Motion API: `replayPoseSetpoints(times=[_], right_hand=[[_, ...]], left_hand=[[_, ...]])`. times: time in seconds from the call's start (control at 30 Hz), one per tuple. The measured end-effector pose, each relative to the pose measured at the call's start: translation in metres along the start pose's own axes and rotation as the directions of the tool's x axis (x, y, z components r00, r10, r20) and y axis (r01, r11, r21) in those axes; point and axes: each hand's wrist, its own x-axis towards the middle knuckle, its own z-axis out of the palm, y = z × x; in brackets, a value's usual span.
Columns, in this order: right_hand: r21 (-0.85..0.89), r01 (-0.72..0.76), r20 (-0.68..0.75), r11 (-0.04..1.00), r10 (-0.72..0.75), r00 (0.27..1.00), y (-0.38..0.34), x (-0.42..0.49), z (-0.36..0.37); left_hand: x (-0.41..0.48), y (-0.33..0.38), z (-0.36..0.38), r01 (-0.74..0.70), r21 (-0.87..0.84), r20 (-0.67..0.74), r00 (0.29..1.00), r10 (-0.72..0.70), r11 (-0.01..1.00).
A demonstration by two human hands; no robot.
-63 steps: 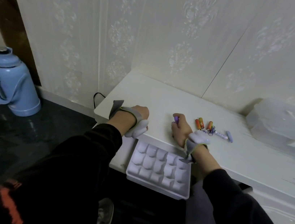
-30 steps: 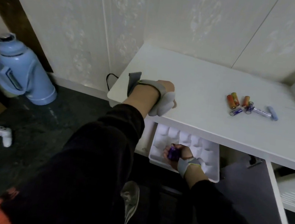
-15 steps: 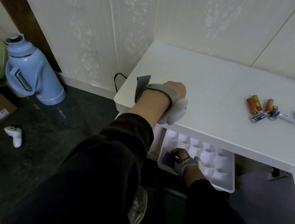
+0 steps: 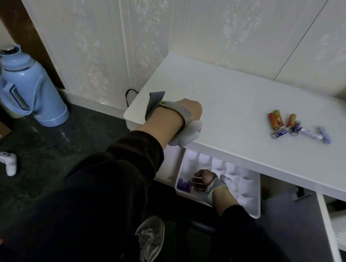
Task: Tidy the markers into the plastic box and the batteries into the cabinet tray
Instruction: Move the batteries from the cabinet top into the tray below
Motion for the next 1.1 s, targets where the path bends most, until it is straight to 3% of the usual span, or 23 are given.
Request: replayPoseSetpoints(times=[0.23, 0.4, 0.5, 0.53, 0.6, 0.7, 0.77, 0.83, 0.9, 0.97, 1.03, 1.1], right_hand=[[-0.333, 0.195, 0.060, 0.922, -0.186, 0.981, -0.014, -0.058, -0.012], [-0.695, 0.346, 0.086, 0.630, -0.405, 0.910, -0.020, -0.109, -0.050], [-0.855, 0.352, 0.196, 0.381, -0.391, 0.899, -0.025, -0.136, -0.066], [-0.863, 0.367, 0.234, 0.347, -0.370, 0.899, -0.028, -0.146, -0.072], [-0.826, 0.428, 0.317, 0.367, -0.327, 0.890, -0.035, -0.162, -0.092], [-0.723, 0.474, 0.411, 0.503, -0.238, 0.880, -0.054, -0.176, -0.115], [-0.627, 0.493, 0.418, 0.603, -0.273, 0.866, -0.075, -0.178, -0.133], [-0.566, 0.525, 0.353, 0.635, -0.389, 0.851, -0.097, -0.178, -0.147], [-0.573, 0.572, 0.221, 0.587, -0.561, 0.798, -0.118, -0.170, -0.163], [-0.665, 0.563, 0.043, 0.491, -0.727, 0.685, -0.133, -0.158, -0.179], [-0.766, 0.482, -0.070, 0.426, -0.800, 0.596, -0.144, -0.140, -0.194], [-0.810, 0.411, -0.111, 0.418, -0.798, 0.593, -0.153, -0.122, -0.204]], left_hand=[[-0.019, 0.004, 0.007, 0.005, -0.022, 0.027, 1.000, -0.005, 1.000], [-0.029, 0.029, 0.013, -0.026, -0.024, 0.028, 0.999, 0.027, 0.999], [-0.030, 0.040, 0.018, -0.034, -0.031, 0.032, 0.999, 0.035, 0.999], [-0.031, 0.045, 0.019, -0.045, -0.027, 0.027, 0.999, 0.046, 0.999], [-0.034, 0.062, 0.020, -0.064, -0.025, 0.016, 0.998, 0.064, 0.998], [-0.033, 0.072, 0.026, -0.077, -0.027, 0.020, 0.997, 0.077, 0.997], [-0.029, 0.081, 0.027, -0.095, -0.004, 0.009, 0.995, 0.095, 0.995], [-0.025, 0.084, 0.027, -0.102, 0.010, 0.013, 0.995, 0.102, 0.995], [-0.020, 0.090, 0.026, -0.104, 0.026, 0.016, 0.994, 0.104, 0.994], [-0.016, 0.096, 0.025, -0.112, 0.035, 0.017, 0.994, 0.112, 0.993], [-0.011, 0.102, 0.025, -0.126, 0.042, 0.023, 0.992, 0.125, 0.991], [-0.005, 0.107, 0.025, -0.138, 0.056, 0.027, 0.990, 0.137, 0.989]])
